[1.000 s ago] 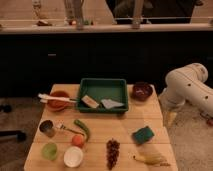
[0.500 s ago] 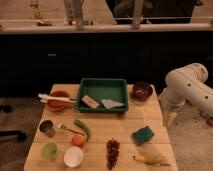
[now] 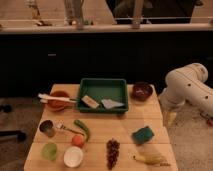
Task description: Place sponge in metal cup
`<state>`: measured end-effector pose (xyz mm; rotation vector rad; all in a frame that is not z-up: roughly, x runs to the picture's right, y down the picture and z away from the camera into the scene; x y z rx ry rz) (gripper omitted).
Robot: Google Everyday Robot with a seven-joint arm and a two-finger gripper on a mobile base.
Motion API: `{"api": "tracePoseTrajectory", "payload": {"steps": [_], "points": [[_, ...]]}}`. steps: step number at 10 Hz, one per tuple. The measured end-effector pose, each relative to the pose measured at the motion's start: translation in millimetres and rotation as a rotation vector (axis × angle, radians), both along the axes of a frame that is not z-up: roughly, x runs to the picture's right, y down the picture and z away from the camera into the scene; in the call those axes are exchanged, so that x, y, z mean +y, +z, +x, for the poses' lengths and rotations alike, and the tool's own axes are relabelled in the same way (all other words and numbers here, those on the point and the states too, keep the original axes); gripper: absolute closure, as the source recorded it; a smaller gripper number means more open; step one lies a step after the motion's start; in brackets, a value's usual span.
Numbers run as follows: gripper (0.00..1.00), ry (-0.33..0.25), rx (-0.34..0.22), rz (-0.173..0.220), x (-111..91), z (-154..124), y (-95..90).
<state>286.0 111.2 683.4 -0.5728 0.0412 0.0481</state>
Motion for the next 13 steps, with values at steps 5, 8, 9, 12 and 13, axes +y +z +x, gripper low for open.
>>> {"api": "tracePoseTrajectory", "payload": {"steps": [5, 8, 9, 12, 13], "points": [[0.2, -0.097, -0.133, 0.06, 17, 3, 2.3], [0.2, -0.151, -0.213, 0.058, 35, 0, 9.0], [0.2, -0.176, -0.228, 0.046, 41, -3, 12.7], [0.2, -0.237, -0.26, 0.002, 62, -10, 29.7], [0.2, -0.249, -0.269, -0.01, 67, -12, 33.9]]}}
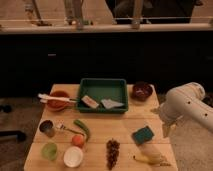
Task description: Place sponge in metal cup
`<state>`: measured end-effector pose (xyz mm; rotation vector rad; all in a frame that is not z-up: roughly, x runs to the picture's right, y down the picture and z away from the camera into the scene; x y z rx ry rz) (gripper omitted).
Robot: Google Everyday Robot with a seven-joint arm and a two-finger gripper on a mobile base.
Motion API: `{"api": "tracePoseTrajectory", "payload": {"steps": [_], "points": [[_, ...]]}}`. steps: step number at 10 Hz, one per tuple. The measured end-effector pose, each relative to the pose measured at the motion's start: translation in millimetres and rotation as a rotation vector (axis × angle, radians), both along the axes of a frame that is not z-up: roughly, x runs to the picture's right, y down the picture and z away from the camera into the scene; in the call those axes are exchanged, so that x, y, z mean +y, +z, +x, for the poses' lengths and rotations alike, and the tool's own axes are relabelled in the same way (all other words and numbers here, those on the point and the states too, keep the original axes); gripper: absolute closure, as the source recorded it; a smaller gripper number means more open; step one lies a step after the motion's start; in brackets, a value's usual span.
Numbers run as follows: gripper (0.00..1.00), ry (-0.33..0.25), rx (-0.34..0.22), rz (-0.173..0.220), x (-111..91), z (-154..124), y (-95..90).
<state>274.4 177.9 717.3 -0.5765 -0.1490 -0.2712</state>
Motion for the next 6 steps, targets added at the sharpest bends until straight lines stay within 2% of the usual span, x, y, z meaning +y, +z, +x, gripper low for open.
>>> {"api": "tracePoseTrajectory", "payload": {"steps": [6], "points": [[0.2, -0.04, -0.047, -0.095, 28, -12, 36.7]]}}
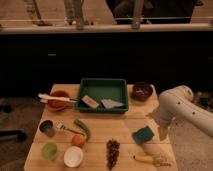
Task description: Place sponge in metal cup
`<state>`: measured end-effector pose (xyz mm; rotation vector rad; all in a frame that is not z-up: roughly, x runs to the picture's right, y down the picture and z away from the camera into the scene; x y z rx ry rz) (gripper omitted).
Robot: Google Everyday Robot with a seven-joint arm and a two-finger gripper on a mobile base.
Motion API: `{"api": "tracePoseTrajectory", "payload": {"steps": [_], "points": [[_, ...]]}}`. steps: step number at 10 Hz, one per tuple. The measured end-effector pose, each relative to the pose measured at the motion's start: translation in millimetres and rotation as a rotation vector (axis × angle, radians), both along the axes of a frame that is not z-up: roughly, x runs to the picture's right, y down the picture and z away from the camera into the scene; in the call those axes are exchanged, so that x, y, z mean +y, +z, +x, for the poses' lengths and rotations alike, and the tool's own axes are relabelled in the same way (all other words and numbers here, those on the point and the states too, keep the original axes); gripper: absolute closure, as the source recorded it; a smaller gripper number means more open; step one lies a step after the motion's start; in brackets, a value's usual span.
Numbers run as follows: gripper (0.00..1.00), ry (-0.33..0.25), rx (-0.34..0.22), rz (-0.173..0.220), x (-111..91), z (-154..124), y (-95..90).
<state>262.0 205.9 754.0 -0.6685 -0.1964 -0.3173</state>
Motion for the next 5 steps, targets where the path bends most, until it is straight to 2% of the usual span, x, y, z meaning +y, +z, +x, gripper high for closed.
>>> {"api": "tracePoseTrajectory", "payload": {"steps": [3, 5], "points": [[0.2, 0.005, -0.015, -0.041, 12, 0, 14.9], [0.2, 0.017, -0.013, -0.05, 17, 3, 22.0]]}}
